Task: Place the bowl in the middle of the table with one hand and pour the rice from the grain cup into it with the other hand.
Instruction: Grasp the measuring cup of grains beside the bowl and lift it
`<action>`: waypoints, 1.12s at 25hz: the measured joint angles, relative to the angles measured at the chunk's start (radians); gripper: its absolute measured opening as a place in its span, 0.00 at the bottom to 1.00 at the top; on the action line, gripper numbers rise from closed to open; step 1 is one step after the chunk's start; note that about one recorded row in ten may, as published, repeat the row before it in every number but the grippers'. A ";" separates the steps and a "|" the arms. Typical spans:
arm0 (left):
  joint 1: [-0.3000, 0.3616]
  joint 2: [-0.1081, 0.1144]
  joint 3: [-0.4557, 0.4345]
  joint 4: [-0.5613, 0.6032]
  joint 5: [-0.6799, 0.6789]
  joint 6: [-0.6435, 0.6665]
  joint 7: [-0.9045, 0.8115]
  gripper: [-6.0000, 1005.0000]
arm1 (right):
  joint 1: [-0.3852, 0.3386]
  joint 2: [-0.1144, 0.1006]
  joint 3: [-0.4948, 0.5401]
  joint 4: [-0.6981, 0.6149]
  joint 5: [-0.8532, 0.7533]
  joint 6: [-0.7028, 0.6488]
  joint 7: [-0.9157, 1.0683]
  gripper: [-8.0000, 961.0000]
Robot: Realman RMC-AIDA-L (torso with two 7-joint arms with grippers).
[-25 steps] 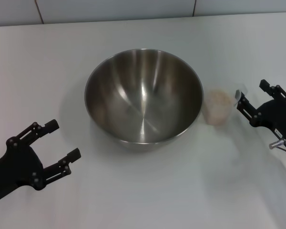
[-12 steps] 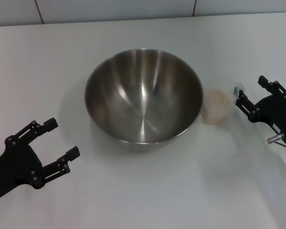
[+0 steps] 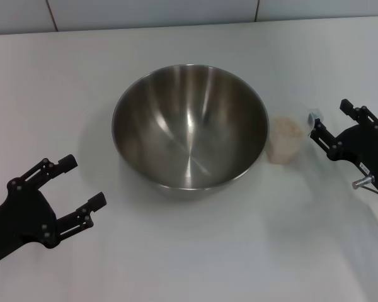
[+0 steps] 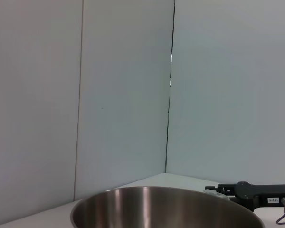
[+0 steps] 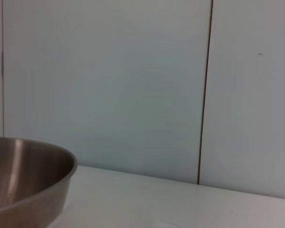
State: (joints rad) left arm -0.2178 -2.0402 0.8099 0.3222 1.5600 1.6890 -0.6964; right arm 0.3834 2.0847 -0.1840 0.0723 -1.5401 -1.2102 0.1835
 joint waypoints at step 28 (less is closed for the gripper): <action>0.005 -0.003 0.000 0.000 0.000 0.000 0.000 0.84 | 0.003 0.002 0.042 0.024 0.000 -0.038 0.012 0.01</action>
State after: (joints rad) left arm -0.2131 -2.0432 0.8100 0.3222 1.5600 1.6888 -0.6965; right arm 0.3863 2.0867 -0.1422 0.0960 -1.5400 -1.2482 0.1953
